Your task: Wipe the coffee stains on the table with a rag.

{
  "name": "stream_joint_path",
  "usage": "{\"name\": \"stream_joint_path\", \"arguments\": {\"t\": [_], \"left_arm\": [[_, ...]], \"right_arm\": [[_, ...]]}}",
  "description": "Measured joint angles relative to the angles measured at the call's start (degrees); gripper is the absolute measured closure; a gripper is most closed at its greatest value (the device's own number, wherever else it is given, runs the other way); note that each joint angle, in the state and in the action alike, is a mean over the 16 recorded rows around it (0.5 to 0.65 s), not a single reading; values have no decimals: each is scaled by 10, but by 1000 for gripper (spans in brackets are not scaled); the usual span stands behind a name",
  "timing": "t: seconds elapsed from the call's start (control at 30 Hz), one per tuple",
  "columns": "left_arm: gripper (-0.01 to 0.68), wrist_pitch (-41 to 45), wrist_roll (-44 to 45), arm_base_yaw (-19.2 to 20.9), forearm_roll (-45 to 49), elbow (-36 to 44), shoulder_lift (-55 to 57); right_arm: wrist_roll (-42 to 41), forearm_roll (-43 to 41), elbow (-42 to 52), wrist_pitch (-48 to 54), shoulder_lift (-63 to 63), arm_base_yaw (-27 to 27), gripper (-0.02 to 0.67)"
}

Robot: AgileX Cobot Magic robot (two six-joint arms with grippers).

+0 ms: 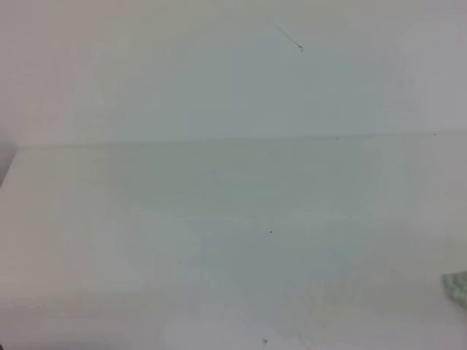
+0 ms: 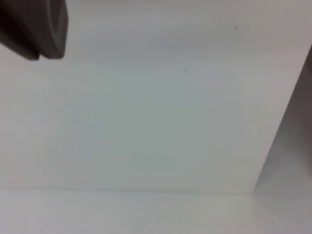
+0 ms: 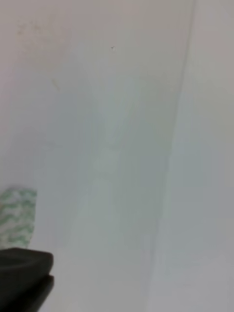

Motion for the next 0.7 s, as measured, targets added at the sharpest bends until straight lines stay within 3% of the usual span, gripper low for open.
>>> {"name": "stream_joint_path", "arguments": {"t": [0.37, 0.7], "left_arm": [[675, 0, 0, 0, 0, 0, 0], [675, 0, 0, 0, 0, 0, 0]], "right_arm": [[-1, 1, 103, -55, -100, -1, 650], [-2, 0, 144, -99, -109, 0, 649]]}}
